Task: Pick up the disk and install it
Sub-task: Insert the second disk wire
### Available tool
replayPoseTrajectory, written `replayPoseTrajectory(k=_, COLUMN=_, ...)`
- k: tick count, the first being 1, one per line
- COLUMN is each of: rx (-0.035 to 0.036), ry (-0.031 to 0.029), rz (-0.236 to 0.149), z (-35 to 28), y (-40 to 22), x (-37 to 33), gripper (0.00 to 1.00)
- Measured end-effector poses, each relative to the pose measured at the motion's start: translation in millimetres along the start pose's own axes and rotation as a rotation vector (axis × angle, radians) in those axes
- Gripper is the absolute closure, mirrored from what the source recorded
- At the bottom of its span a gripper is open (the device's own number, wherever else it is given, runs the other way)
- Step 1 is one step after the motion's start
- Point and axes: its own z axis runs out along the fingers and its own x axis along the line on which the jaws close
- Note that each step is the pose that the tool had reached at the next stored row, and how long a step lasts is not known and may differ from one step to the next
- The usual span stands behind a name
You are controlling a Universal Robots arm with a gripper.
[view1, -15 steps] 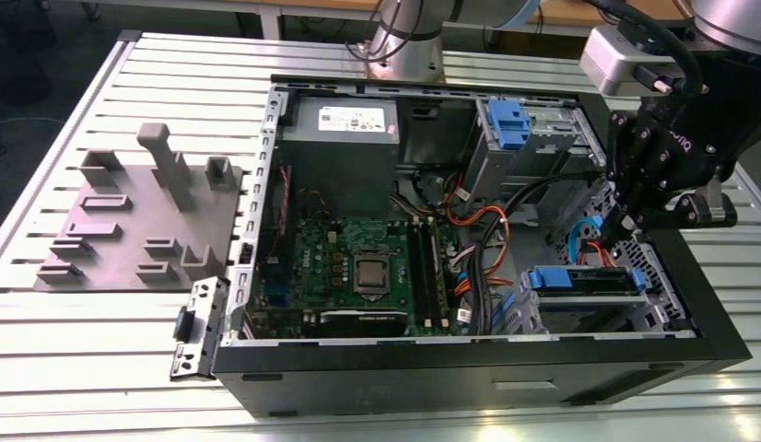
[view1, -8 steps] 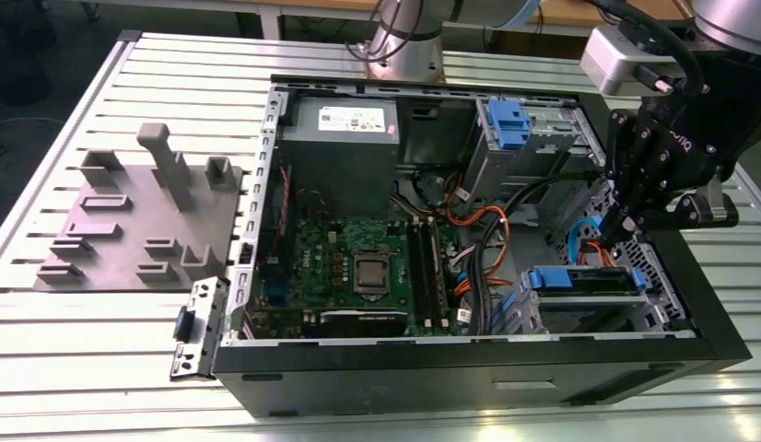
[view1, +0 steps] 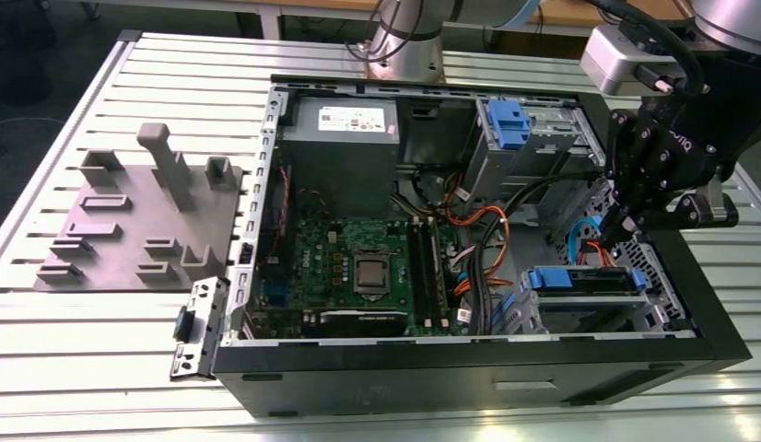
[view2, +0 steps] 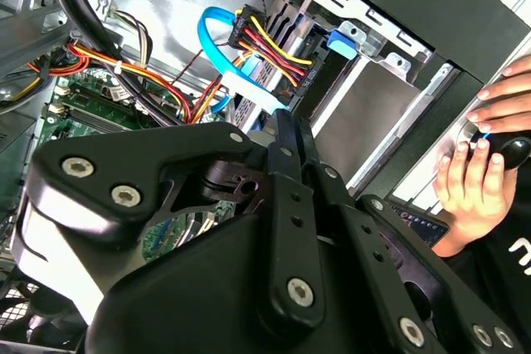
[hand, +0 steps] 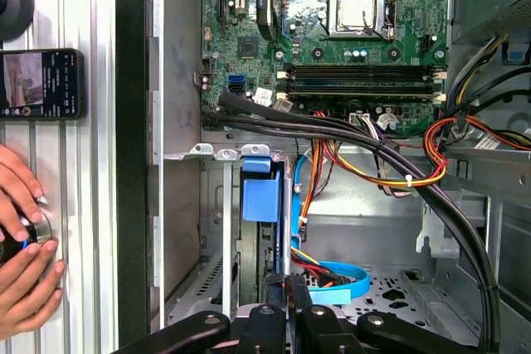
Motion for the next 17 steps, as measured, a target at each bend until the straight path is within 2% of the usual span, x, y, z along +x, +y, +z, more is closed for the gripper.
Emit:
replayPoseTrajectory(k=6, rx=-0.0001, ry=0.0, rz=0.0, z=0.0, y=0.0, x=0.0, gripper=0.82)
replayPoseTrajectory(k=7, rx=-0.0002, ry=0.0, rz=0.0, z=0.0, y=0.0, x=0.0, gripper=0.75)
replayPoseTrajectory(k=11, rx=-0.0007, ry=0.0, rz=0.0, z=0.0, y=-0.2, x=0.0, gripper=0.75)
replayPoseTrajectory(k=13, rx=-0.005, ry=-0.0001, rz=-0.001, z=0.1, y=-0.9, x=0.0, gripper=0.74)
replayPoseTrajectory(k=14, rx=-0.0087, ry=-0.0002, rz=-0.001, z=0.3, y=-1.4, x=0.0, gripper=0.67)
replayPoseTrajectory(k=17, rx=-0.0238, ry=-0.0001, rz=-0.001, z=2.3, y=-2.7, x=-0.7, gripper=0.67)
